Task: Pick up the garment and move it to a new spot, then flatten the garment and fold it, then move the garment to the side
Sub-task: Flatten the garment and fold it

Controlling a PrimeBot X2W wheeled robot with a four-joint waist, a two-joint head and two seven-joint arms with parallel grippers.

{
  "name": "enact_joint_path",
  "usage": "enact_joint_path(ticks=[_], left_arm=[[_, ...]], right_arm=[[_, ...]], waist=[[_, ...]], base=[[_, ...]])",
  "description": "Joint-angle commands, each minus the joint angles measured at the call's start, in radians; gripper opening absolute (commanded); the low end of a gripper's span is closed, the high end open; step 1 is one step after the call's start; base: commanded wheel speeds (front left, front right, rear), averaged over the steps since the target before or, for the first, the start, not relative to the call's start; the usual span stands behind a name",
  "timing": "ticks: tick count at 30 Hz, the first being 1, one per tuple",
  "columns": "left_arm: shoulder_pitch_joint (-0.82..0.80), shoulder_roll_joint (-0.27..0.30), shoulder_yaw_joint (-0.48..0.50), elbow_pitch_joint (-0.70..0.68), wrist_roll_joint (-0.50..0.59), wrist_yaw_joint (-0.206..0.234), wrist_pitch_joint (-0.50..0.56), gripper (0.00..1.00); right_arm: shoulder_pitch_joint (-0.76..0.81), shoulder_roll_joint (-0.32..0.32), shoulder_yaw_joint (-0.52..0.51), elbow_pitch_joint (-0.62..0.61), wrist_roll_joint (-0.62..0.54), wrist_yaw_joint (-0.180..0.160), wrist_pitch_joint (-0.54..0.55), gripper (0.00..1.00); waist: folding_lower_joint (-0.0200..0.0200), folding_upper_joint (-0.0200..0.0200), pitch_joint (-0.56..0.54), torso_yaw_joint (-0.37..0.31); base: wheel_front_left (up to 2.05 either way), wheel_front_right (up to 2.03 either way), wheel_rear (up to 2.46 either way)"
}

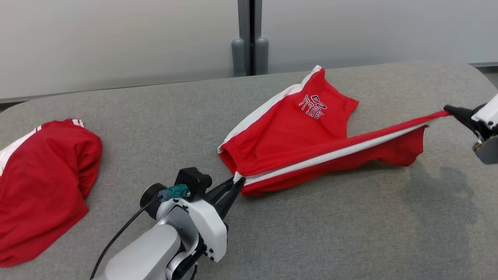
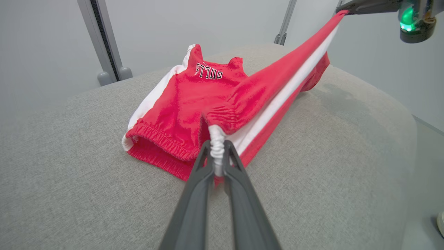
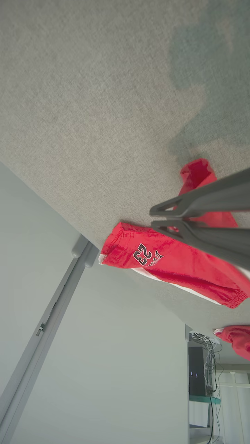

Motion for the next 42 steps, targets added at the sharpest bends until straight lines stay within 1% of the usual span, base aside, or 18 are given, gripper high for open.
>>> enact_joint_path(ticks=[1,3,4,8,18,21,26,28,36,41,42], left_arm=[[-0.015,0.007,0.007,0.003,-0.007,0.006,-0.001,0.0],[-0.036,-0.003,0.012,0.008,-0.008,0.004,-0.001,0.0],[-0.059,-0.017,0.016,0.02,-0.012,0.0,-0.002,0.0],[-0.107,-0.052,0.021,0.06,-0.011,-0.013,-0.005,0.0],[-0.253,-0.161,0.017,0.206,0.0,-0.055,-0.043,0.0],[-0.292,-0.183,0.008,0.242,0.005,-0.067,-0.061,0.0],[-0.337,-0.21,-0.004,0.293,-0.002,-0.081,-0.091,0.0],[-0.35,-0.218,-0.008,0.309,-0.009,-0.083,-0.104,0.0],[-0.384,-0.231,-0.028,0.345,-0.03,-0.092,-0.132,0.0],[-0.412,-0.234,-0.048,0.342,-0.059,-0.093,-0.143,0.0],[-0.421,-0.234,-0.06,0.333,-0.074,-0.093,-0.146,0.0]], right_arm=[[-0.018,-0.002,0.002,0.004,-0.009,-0.002,-0.01,0.0],[-0.06,0.008,0.007,0.017,-0.022,-0.002,-0.013,0.0],[-0.101,0.017,0.006,0.028,-0.031,-0.002,-0.022,0.0],[-0.171,0.036,0.012,0.041,-0.064,-0.001,-0.033,0.0],[-0.237,-0.007,-0.035,0.042,-0.142,-0.001,-0.034,0.0],[-0.264,-0.015,-0.061,0.042,-0.172,-0.001,-0.037,0.0],[-0.291,-0.021,-0.114,0.042,-0.229,-0.001,-0.055,0.0],[-0.299,-0.014,-0.138,0.042,-0.252,-0.001,-0.062,0.0],[-0.321,0.016,-0.224,0.042,-0.337,-0.001,-0.079,0.0],[-0.341,0.03,-0.284,0.042,-0.408,-0.001,-0.093,0.0],[-0.344,0.033,-0.311,0.043,-0.438,-0.001,-0.099,0.0]], waist=[[0.0,0.0,0.019,0.018],[0.0,0.0,0.034,0.031],[0.0,0.0,0.051,0.045],[0.0,0.0,0.089,0.076],[0.0,0.0,0.202,0.158],[0.0,0.0,0.236,0.183],[0.0,0.0,0.277,0.216],[0.0,0.0,0.288,0.226],[0.0,0.0,0.316,0.25],[0.0,0.0,0.334,0.258],[0.0,0.0,0.341,0.261]], base=[[0.0,0.0,0.0],[0.0,0.0,0.0],[0.0,0.0,0.0],[0.0,0.0,0.0],[0.0,0.0,0.0],[0.0,0.0,0.0],[0.0,0.0,0.0],[0.0,0.0,0.0],[0.0,0.0,0.0],[0.0,0.0,0.0],[0.0,0.0,0.0]])
